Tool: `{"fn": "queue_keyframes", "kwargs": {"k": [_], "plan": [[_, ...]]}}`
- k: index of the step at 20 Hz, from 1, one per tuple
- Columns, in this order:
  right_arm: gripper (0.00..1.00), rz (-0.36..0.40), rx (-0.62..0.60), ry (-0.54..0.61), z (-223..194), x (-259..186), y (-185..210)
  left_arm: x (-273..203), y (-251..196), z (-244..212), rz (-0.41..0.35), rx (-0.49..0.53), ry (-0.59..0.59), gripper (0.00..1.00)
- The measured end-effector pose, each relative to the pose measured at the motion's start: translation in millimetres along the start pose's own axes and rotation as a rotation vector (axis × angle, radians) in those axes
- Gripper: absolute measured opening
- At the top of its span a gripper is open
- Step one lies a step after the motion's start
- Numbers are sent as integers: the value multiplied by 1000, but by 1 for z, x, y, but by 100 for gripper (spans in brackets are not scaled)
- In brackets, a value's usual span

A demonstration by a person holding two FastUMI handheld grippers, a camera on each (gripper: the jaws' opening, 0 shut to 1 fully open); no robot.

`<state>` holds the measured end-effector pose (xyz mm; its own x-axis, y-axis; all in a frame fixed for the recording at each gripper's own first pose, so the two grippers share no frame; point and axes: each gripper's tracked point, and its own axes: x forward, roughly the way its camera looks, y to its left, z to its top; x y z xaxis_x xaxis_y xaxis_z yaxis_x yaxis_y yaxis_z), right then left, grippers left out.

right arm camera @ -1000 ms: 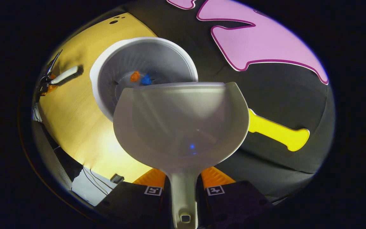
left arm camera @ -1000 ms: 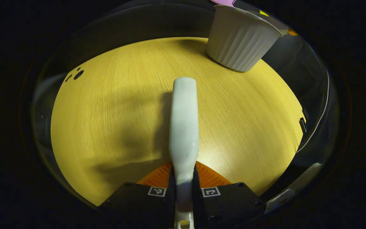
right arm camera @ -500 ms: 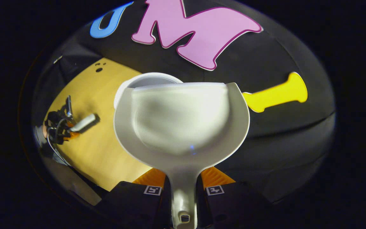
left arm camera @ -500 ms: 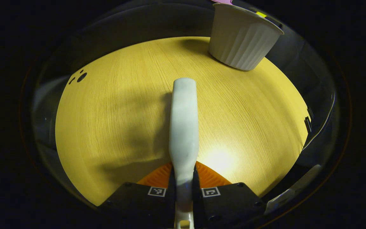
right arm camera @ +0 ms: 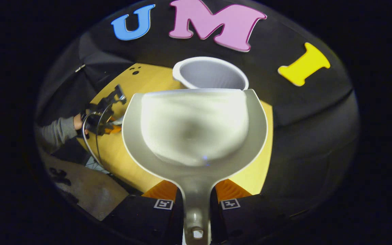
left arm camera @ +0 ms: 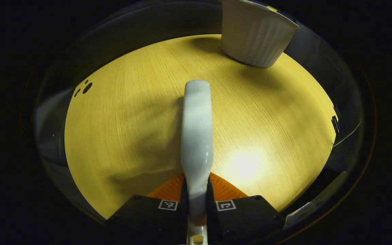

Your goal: Pick up the small broom and dustpan from the desktop, sweep the trash into the dustpan with the broom, and then empty the trash into the garbage bin.

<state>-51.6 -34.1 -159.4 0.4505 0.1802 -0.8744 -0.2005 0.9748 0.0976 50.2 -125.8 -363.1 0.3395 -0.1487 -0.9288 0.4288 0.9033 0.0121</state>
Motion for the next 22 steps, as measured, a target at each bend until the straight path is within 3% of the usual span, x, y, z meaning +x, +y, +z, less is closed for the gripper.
{"fn": "queue_keyframes", "kwargs": {"k": [2,7,12,22], "plan": [[35,35,11,66,-36,36,21,-1,2,1,18,20,5,26],[35,92,18,137,-74,113,54,-1,3,3,40,36,21,27],[36,83,54,137,-72,169,55,-2,3,2,59,19,31,27],[36,32,77,138,-71,213,48,-2,2,6,83,-8,43,28]]}}
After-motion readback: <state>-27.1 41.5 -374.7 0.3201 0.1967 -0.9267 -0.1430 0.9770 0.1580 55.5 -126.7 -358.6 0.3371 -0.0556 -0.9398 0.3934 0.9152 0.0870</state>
